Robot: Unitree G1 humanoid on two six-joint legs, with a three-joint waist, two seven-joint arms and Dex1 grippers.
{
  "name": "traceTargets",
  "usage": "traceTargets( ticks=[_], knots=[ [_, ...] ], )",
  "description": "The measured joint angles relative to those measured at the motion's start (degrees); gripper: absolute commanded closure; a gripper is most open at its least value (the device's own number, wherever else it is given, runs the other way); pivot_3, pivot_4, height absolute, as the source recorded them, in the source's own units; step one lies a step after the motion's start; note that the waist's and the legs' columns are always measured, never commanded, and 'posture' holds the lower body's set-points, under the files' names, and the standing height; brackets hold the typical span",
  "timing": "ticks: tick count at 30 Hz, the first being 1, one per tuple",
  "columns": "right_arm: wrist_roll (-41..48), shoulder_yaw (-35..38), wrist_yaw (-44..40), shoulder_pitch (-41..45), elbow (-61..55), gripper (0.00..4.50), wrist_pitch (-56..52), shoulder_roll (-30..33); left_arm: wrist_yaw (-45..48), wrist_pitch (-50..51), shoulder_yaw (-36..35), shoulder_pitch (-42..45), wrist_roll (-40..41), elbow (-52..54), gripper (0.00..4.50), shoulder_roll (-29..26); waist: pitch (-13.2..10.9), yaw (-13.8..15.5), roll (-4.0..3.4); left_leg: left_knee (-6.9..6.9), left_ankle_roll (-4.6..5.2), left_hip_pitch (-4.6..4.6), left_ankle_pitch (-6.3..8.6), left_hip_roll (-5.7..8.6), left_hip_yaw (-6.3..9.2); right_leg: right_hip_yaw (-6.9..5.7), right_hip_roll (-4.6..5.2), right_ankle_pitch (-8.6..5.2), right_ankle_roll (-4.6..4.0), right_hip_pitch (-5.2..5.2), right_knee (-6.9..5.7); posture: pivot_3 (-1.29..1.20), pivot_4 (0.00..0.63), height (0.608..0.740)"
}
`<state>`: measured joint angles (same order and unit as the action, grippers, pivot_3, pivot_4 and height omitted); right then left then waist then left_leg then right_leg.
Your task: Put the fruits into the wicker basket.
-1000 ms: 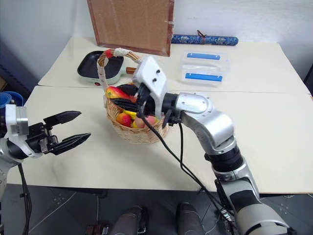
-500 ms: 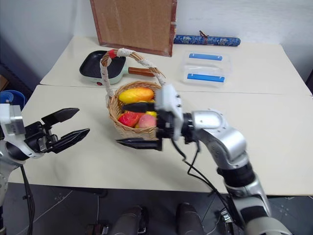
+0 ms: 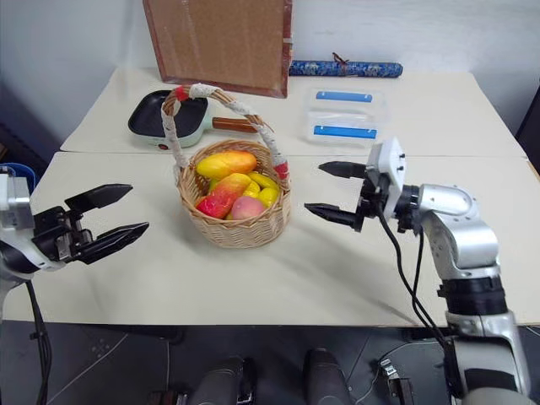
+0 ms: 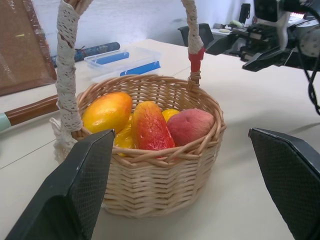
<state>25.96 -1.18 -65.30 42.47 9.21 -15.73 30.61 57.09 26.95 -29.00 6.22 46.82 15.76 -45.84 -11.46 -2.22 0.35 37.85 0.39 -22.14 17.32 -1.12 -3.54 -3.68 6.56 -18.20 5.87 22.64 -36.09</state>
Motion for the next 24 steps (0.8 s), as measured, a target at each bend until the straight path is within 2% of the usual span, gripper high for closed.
traceTargets(
  ticks=[3,7,13,19,24],
  knots=[
    [-1.22,-3.54,-1.10,4.55,3.83,0.84,0.67,-5.06,0.09,0.00,1.16,0.34,-0.01,0.13,0.00,0.01,0.00,0.13,0.00,0.00,-0.06,-0.05,0.00,-0.06,0.01,-0.01,0.00,0.03,0.04,0.17,-0.43,0.00,0.150,0.740],
    [-2.44,-5.74,-0.92,10.02,7.93,2.29,-0.68,-9.93,0.07,-0.03,1.27,0.21,-0.18,0.03,0.00,0.00,0.00,0.26,0.00,0.01,-0.01,-0.19,0.10,-0.04,0.00,-0.03,0.02,0.04,0.07,0.27,-0.40,0.00,0.150,0.740],
    [-3.91,-5.63,-1.09,10.90,9.85,4.37,-0.64,-10.12,-0.09,-0.13,1.29,-0.73,-0.30,0.54,0.00,0.00,0.01,0.63,0.01,0.02,0.07,-0.25,0.19,0.03,0.04,-0.06,0.09,0.07,0.11,0.27,-0.29,0.00,0.150,0.740],
    [1.66,0.07,-3.30,1.83,-0.52,4.44,-5.18,-2.99,0.14,-0.64,2.87,0.59,-0.55,1.08,0.00,0.22,0.00,1.11,0.01,0.03,0.09,-0.31,0.24,0.05,0.09,-0.15,0.09,0.07,0.13,0.25,-0.20,0.00,0.150,0.740],
    [6.04,11.31,3.97,-7.72,-11.90,4.44,-11.34,4.65,1.66,-1.82,7.35,5.90,-1.81,-3.08,0.00,1.00,0.00,1.54,0.01,0.06,0.12,-0.29,0.24,0.02,-0.13,-0.48,0.00,0.12,0.21,0.21,-0.03,0.00,0.150,0.740]
  ],
)
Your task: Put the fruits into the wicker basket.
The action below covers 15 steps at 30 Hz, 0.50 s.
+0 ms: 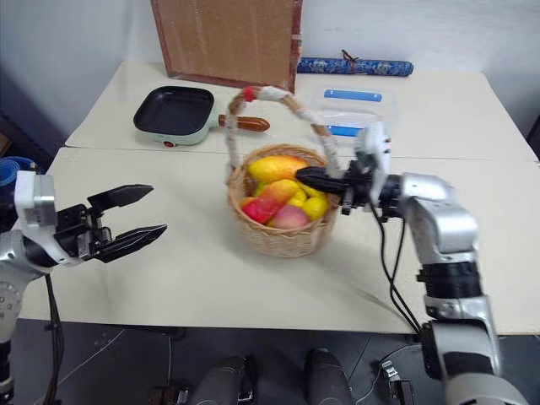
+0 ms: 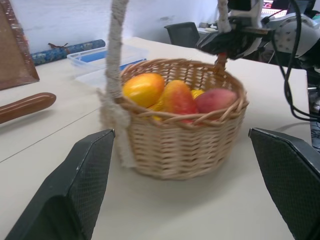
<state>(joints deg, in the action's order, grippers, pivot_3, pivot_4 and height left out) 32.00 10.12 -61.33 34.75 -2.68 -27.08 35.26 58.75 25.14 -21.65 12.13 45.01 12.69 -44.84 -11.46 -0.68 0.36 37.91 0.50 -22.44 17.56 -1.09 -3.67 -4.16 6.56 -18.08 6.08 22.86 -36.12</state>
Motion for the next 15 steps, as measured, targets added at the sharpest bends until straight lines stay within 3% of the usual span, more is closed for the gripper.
traceTargets(
  ticks=[7,15],
  knots=[
    [0.45,15.61,8.55,-11.25,-2.20,4.44,-0.13,6.64,3.34,-2.10,4.58,5.91,-2.46,-6.86,0.00,1.48,-0.01,0.47,0.00,0.04,0.12,0.14,-0.05,0.04,-0.38,-0.23,-0.03,0.02,0.04,-0.01,0.12,0.00,0.150,0.740],
    [-4.65,17.60,11.65,-14.09,9.65,4.44,13.74,4.99,4.78,-4.26,7.61,10.17,-4.95,-10.28,0.00,3.72,-0.01,0.06,0.00,0.07,0.27,0.34,-0.14,0.05,-0.85,-0.09,0.02,0.05,0.03,-0.03,0.11,0.00,0.150,0.740]
  ],
)
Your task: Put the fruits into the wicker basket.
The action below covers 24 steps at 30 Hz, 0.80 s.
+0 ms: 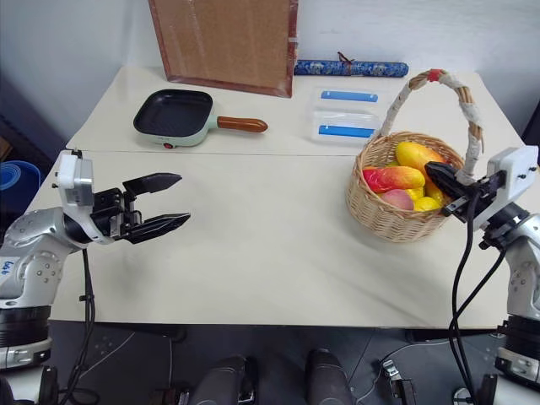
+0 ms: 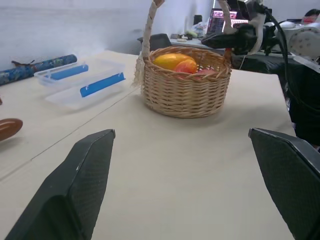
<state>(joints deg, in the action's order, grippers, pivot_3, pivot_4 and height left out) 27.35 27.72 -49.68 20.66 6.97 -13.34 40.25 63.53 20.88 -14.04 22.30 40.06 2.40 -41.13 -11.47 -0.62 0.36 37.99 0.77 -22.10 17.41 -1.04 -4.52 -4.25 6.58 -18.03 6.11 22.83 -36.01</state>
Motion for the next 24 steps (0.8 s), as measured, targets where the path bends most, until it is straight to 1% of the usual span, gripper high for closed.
traceTargets(
  ticks=[2,5,6,7,8,9,11,12,13,14,16,18,20,21,22,24],
  knots=[
    [-0.32,-0.21,0.09,1.07,2.80,4.44,2.37,-0.32,-0.03,-0.23,0.07,0.01,-0.29,-0.38,0.00,0.30,0.00,-0.12,0.00,0.00,0.00,0.02,0.00,-0.02,0.01,0.00,0.00,0.02,0.02,0.00,-0.04,0.00,0.150,0.740],
    [-0.31,-0.28,-0.43,1.49,5.10,3.77,3.53,-0.29,-0.02,-0.40,0.06,-0.04,-0.78,-0.54,0.00,0.45,0.02,-0.10,0.02,0.01,0.00,0.03,0.00,-0.04,0.06,-0.01,0.00,0.10,0.07,-0.03,-0.04,0.00,0.150,0.740],
    [-0.30,-0.40,-0.48,0.89,5.29,3.50,3.50,-0.29,0.07,-0.41,0.04,-0.19,-0.89,-0.54,0.00,0.38,0.01,-0.04,0.02,0.01,0.00,0.02,0.00,-0.04,0.06,0.00,0.01,0.11,0.07,-0.02,-0.03,0.00,0.150,0.740],
    [-0.30,-0.43,-0.56,-0.02,5.14,3.09,3.47,-0.29,0.25,-0.40,-0.05,-0.58,-0.96,-0.53,0.00,0.09,0.01,0.04,0.02,0.01,0.01,0.01,0.00,-0.04,0.06,0.00,0.02,0.11,0.07,-0.02,-0.03,0.00,0.150,0.740],
    [-0.26,-0.39,-0.56,-0.89,4.77,2.82,3.41,-0.28,0.36,-0.40,-0.26,-0.95,-1.05,-0.56,0.00,-0.26,0.01,0.09,0.02,0.00,0.01,0.01,0.01,-0.04,0.07,-0.01,0.02,0.11,0.07,-0.02,-0.04,0.00,0.150,0.740],
    [-0.16,-0.34,-0.61,-2.05,3.57,2.43,3.32,-0.23,0.41,-0.41,-0.72,-1.48,-1.10,-0.56,0.00,-0.54,0.01,0.13,0.01,-0.01,0.01,0.01,0.01,-0.05,0.08,-0.01,0.03,0.11,0.07,-0.02,-0.03,0.00,0.150,0.740],
    [0.66,0.44,-1.30,-6.34,-0.91,1.72,3.30,0.23,0.39,-1.63,-1.49,-3.54,-2.08,-0.51,0.00,-1.27,0.01,0.34,0.00,-0.07,0.00,0.02,0.05,-0.06,0.11,-0.01,0.07,0.11,0.07,-0.02,-0.02,0.00,0.150,0.740],
    [1.26,1.59,-1.91,-8.97,-3.27,1.43,3.31,0.50,0.37,-2.48,-1.85,-4.98,-2.66,-0.54,0.00,-1.67,0.01,0.42,0.00,-0.08,-0.01,0.00,0.06,-0.07,0.14,-0.01,0.06,0.11,0.07,-0.02,-0.02,0.00,0.150,0.740],
    [1.88,2.98,-2.31,-11.61,-5.42,1.01,3.32,0.95,0.38,-3.30,-2.34,-6.61,-3.52,-0.68,0.00,-1.97,0.01,0.49,0.00,-0.09,0.00,0.00,0.10,-0.08,0.14,-0.01,0.06,0.11,0.07,-0.02,0.00,0.00,0.150,0.740],
    [2.25,4.08,-2.55,-12.84,-6.56,0.72,3.32,1.22,0.34,-3.64,-2.79,-7.50,-4.08,-1.09,0.00,-2.00,0.01,0.51,0.00,-0.05,0.03,-0.01,0.12,-0.07,0.13,-0.03,0.06,0.12,0.09,-0.03,0.04,0.00,0.150,0.740],
    [3.22,6.09,-3.72,-16.48,-9.66,0.72,3.69,2.12,0.37,-5.03,-3.15,-9.21,-4.75,-0.62,0.00,-2.29,0.01,0.55,0.00,-0.02,0.10,-0.01,0.15,-0.05,0.10,-0.02,0.10,0.12,0.09,-0.09,0.16,0.00,0.150,0.740],
    [3.60,8.88,-6.34,-22.00,-11.56,0.72,5.28,2.44,0.59,-7.17,-4.19,-12.94,-6.20,-0.30,0.00,-3.02,0.02,0.58,0.00,-0.03,0.13,0.06,0.28,-0.07,0.12,0.01,0.13,0.12,0.09,-0.19,0.24,0.00,0.150,0.740],
    [3.39,11.40,-10.94,-28.83,-11.84,0.72,7.80,3.39,1.20,-9.74,-5.68,-18.79,-8.42,-0.22,0.00,-3.94,0.02,0.54,0.00,-0.05,0.18,0.11,0.45,-0.12,0.11,0.13,0.19,0.12,0.09,-0.24,0.31,0.00,0.150,0.740],
    [2.74,11.48,-13.34,-31.52,-11.36,0.72,9.71,4.14,1.37,-10.59,-6.11,-20.80,-9.12,-0.32,0.00,-3.99,0.02,0.52,0.00,-0.04,0.30,0.12,0.54,-0.15,0.09,0.14,0.19,0.12,0.09,-0.28,0.39,0.00,0.150,0.740],
    [1.76,11.29,-15.42,-32.63,-10.82,0.72,11.90,4.35,1.66,-11.36,-6.22,-21.81,-9.45,-0.27,0.00,-4.00,0.02,0.50,0.01,-0.03,0.34,0.12,0.56,-0.15,0.08,0.14,0.19,0.12,0.08,-0.30,0.44,0.00,0.150,0.740],
    [0.21,9.65,-19.20,-32.20,-8.88,0.72,17.60,4.78,2.71,-13.65,-6.13,-24.29,-10.81,1.33,0.00,-4.50,0.02,0.19,0.01,-0.01,0.38,0.23,0.57,-0.19,-0.09,0.16,0.20,0.19,-0.03,-0.35,0.50,0.00,0.150,0.740]
  ],
)
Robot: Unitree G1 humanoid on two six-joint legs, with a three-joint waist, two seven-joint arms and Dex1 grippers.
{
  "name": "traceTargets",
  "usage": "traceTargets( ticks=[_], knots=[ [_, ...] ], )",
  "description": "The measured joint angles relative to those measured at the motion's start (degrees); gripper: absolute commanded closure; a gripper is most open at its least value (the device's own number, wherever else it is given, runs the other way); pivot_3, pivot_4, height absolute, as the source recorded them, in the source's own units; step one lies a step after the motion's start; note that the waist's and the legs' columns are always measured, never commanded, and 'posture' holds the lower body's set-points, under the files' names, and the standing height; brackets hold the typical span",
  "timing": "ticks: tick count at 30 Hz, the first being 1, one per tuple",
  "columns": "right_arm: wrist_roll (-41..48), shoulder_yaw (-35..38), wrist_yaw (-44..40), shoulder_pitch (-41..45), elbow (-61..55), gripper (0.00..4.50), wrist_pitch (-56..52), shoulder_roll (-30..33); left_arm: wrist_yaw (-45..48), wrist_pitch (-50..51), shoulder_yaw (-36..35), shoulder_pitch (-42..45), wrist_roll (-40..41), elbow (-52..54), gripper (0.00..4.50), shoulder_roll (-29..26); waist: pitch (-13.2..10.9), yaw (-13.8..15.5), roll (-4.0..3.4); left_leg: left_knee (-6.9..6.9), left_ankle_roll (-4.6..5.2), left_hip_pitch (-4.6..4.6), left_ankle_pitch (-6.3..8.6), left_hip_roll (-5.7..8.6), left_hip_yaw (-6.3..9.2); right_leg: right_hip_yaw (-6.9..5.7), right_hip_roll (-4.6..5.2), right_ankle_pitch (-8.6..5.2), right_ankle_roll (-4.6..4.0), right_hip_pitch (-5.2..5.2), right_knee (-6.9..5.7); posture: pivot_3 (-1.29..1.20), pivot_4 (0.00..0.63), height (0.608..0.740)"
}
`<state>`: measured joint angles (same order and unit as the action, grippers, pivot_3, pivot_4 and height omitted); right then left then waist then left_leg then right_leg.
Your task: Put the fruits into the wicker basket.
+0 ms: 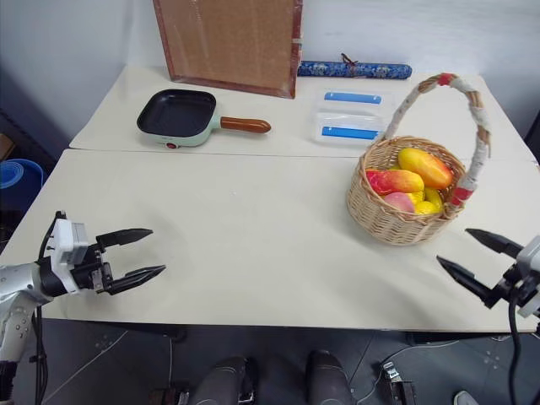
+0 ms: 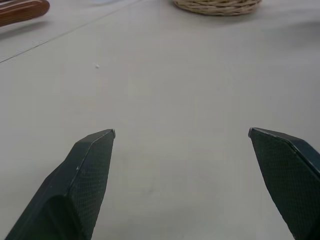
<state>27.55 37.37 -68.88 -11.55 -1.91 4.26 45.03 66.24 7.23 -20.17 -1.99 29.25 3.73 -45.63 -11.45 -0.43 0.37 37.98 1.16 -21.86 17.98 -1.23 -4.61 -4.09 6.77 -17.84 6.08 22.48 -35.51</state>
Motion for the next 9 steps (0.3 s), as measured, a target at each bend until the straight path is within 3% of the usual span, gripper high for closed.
traceTargets(
  ticks=[1,4,9],
  knots=[
    [-0.80,-1.74,-2.12,0.47,1.85,0.72,2.88,0.01,0.62,-1.77,0.44,-1.97,-1.19,1.22,0.00,-0.17,0.01,-0.21,0.02,-0.02,0.01,0.20,0.03,-0.06,-0.07,0.03,-0.02,0.02,-0.04,-0.16,0.06,0.00,0.150,0.740],
    [-2.19,-8.96,-5.93,4.22,5.42,0.10,6.93,-1.52,-0.22,-2.95,1.63,-4.76,-2.70,3.39,0.00,0.98,0.00,-0.71,0.02,-0.06,-0.12,0.73,0.25,-0.37,-0.15,0.23,-0.04,0.02,-0.21,-0.62,0.19,0.00,0.150,0.740],
    [-3.65,-20.53,-8.36,10.88,7.06,0.05,10.14,-5.34,-3.17,-3.71,0.95,-8.06,-2.89,9.44,0.00,2.09,0.00,-1.08,-0.03,-0.07,-0.64,0.67,0.19,-0.51,-0.14,0.18,-0.11,0.00,-0.31,-0.27,-0.20,0.00,0.150,0.740]
  ],
)
